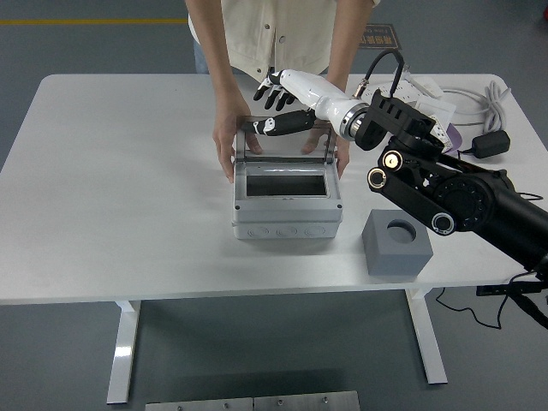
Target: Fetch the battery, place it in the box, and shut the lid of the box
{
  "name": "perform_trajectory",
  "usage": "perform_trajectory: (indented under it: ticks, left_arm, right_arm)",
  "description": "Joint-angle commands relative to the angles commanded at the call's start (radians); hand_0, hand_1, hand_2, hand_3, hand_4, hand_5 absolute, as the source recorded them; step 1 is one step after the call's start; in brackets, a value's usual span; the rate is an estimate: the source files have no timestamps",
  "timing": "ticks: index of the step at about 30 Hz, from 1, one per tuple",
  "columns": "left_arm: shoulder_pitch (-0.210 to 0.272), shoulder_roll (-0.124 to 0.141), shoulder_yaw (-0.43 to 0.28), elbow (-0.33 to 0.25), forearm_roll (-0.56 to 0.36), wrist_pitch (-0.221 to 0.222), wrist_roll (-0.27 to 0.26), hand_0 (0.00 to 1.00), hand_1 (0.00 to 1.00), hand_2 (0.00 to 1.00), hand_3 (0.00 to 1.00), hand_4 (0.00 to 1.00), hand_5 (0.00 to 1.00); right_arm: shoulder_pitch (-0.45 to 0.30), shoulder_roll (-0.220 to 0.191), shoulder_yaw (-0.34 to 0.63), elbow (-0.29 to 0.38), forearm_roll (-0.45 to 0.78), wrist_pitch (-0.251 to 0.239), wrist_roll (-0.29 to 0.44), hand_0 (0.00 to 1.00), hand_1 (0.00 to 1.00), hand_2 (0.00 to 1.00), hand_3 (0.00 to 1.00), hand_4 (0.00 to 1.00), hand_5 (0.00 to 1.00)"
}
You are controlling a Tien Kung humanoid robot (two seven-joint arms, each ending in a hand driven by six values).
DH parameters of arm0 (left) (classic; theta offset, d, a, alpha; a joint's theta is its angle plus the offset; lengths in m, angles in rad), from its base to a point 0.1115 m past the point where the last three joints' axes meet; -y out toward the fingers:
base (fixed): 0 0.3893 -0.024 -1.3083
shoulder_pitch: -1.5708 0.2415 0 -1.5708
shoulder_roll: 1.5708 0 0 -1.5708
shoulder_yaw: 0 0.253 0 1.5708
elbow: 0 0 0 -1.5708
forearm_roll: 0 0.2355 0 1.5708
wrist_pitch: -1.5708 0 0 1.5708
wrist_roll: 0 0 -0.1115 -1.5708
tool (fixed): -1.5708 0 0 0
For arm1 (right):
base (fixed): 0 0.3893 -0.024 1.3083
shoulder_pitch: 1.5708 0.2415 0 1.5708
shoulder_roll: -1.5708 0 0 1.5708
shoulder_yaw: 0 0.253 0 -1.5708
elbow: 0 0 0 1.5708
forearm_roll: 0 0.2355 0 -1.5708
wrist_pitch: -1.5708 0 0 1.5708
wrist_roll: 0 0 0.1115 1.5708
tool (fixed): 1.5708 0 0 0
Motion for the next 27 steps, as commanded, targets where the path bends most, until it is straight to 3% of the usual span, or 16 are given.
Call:
perform_trajectory:
  ticks: [8,13,18,27]
  left_arm:
    - [-0.008,0.005,-0.005,0.0,0.013,-0.004,0.004,0.645,0.722,0.614,0.585,0.544,0.272]
    - [-0.012,0.005,-0.003,0.0,0.013,-0.005,0.003,0.645,0.722,0.614,0.586,0.543,0.271]
    - [-0.013,0.004,-0.01,0.0,0.019,-0.004,0.003,0.645,0.722,0.613,0.586,0.544,0.271]
    - [-0.009,0.006,0.003,0.0,-0.001,-0.001,-0.002,0.645,0.722,0.614,0.586,0.544,0.271]
  right_arm:
    - [0.048,0.021,-0.058,-0.159,0.074,-0.015,0.029,0.619,0.541,0.594,0.656,0.946,0.562]
    - [0.022,0.029,-0.086,-0.19,0.092,-0.024,0.035,0.623,0.542,0.595,0.655,0.946,0.562]
    - [-0.001,0.021,-0.097,-0.156,0.073,-0.023,0.024,0.625,0.543,0.603,0.654,0.946,0.564]
    - [-0.021,-0.051,-0.096,0.014,0.02,0.022,-0.031,0.626,0.542,0.604,0.651,0.941,0.569]
